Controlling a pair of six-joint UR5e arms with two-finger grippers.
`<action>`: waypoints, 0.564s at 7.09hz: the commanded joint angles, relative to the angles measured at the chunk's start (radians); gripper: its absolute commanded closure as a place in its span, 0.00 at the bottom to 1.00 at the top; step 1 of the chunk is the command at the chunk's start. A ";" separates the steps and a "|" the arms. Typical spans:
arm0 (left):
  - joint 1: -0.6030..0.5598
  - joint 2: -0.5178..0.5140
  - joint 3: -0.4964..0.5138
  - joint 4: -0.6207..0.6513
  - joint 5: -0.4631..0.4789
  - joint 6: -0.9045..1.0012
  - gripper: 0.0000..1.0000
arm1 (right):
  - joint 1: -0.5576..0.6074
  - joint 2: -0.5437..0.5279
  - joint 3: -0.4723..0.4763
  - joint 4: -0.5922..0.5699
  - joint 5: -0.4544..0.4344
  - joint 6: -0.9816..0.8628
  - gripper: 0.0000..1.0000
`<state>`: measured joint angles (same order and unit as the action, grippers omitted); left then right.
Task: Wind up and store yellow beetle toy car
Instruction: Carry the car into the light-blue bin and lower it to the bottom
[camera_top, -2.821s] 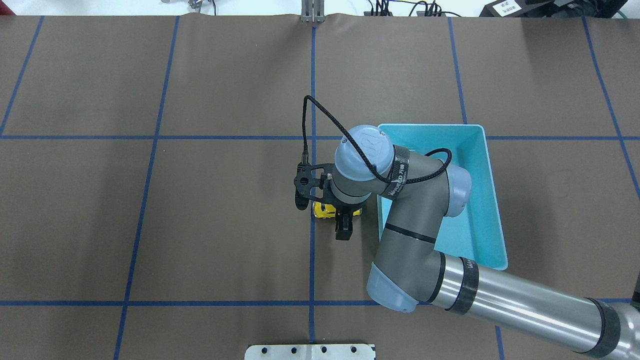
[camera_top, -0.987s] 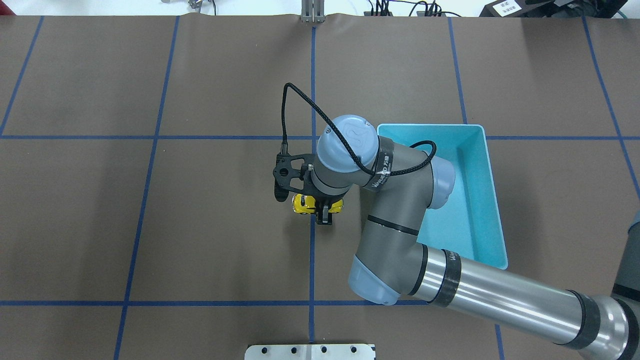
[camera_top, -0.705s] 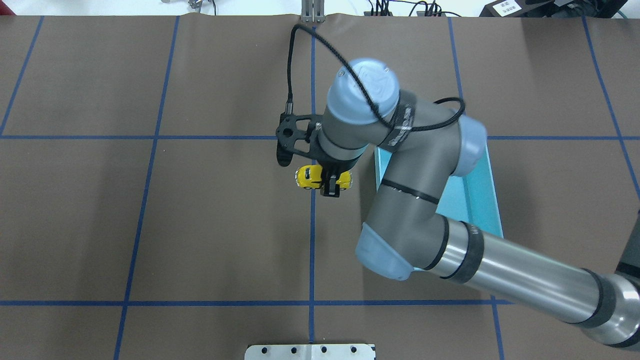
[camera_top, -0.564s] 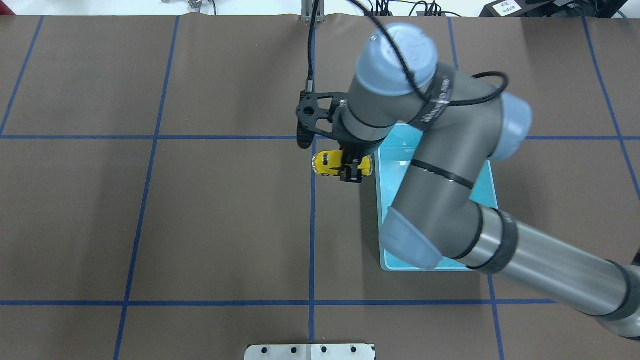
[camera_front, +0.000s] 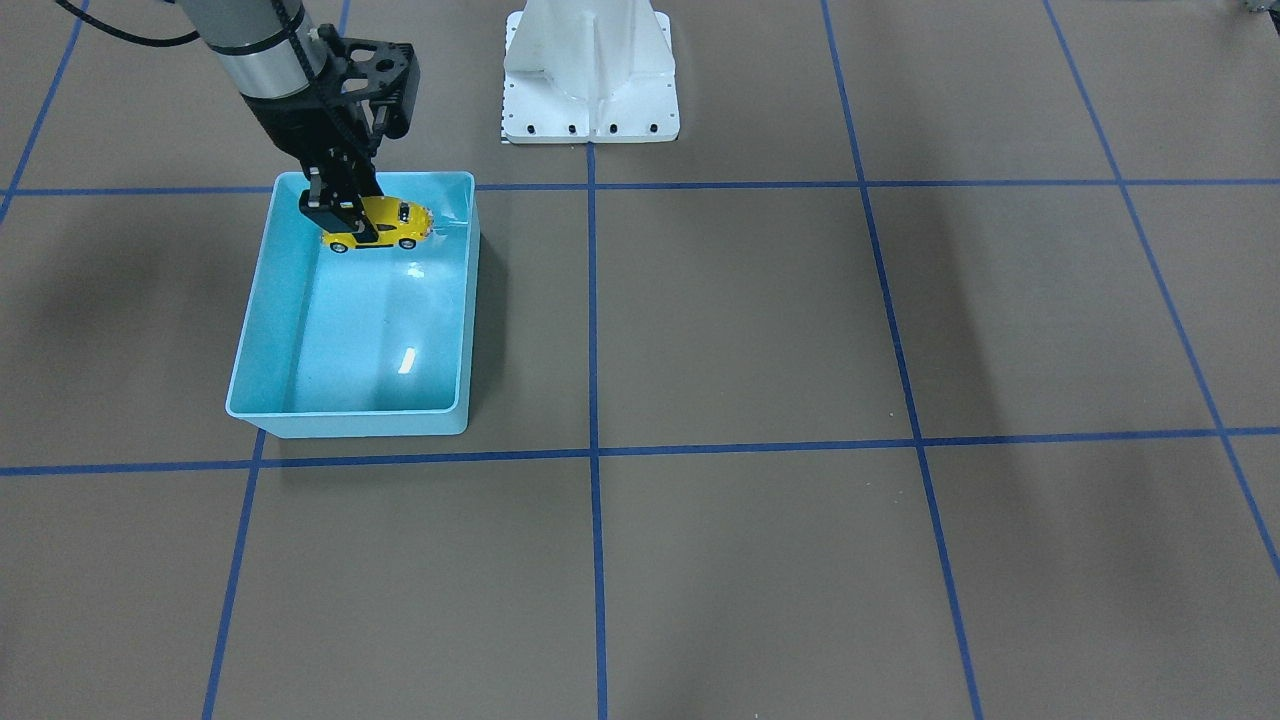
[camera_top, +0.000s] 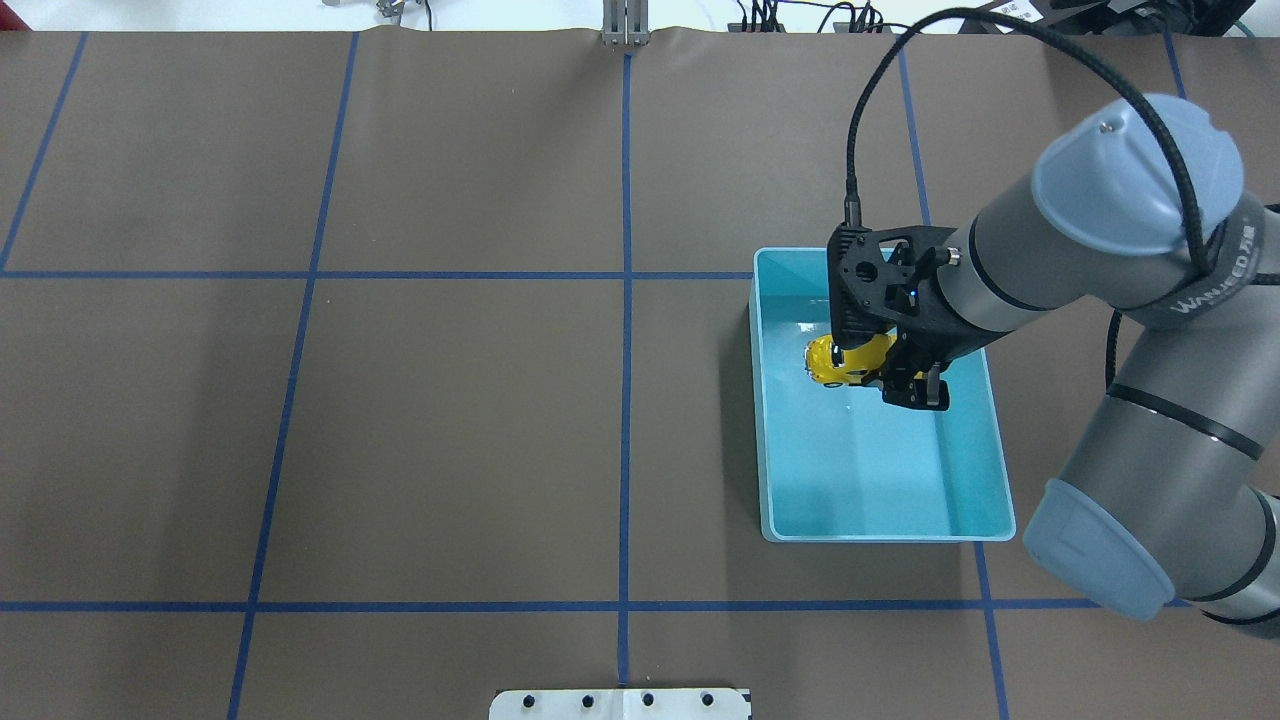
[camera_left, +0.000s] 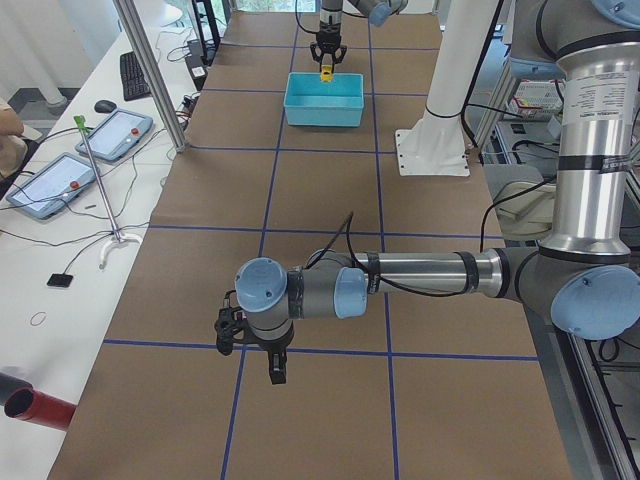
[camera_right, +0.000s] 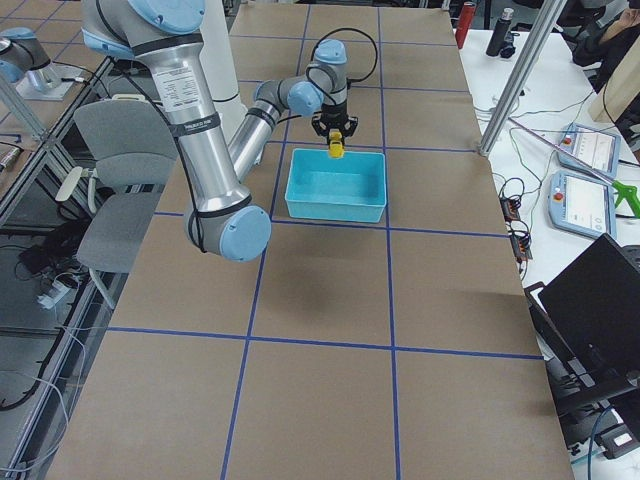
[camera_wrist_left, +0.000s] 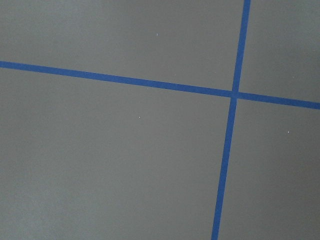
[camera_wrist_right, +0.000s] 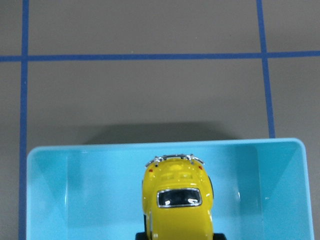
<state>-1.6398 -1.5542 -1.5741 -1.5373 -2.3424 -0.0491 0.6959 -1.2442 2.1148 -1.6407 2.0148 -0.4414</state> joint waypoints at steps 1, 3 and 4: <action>0.000 -0.001 -0.001 -0.001 0.000 0.000 0.00 | -0.006 -0.061 -0.187 0.294 0.008 -0.007 1.00; 0.000 -0.004 -0.001 -0.001 0.000 0.000 0.00 | -0.050 -0.064 -0.239 0.318 -0.004 -0.011 1.00; 0.000 -0.004 -0.001 -0.001 0.000 0.000 0.00 | -0.058 -0.063 -0.257 0.318 -0.004 -0.008 1.00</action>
<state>-1.6398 -1.5575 -1.5753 -1.5386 -2.3424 -0.0491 0.6521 -1.3056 1.8837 -1.3307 2.0134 -0.4509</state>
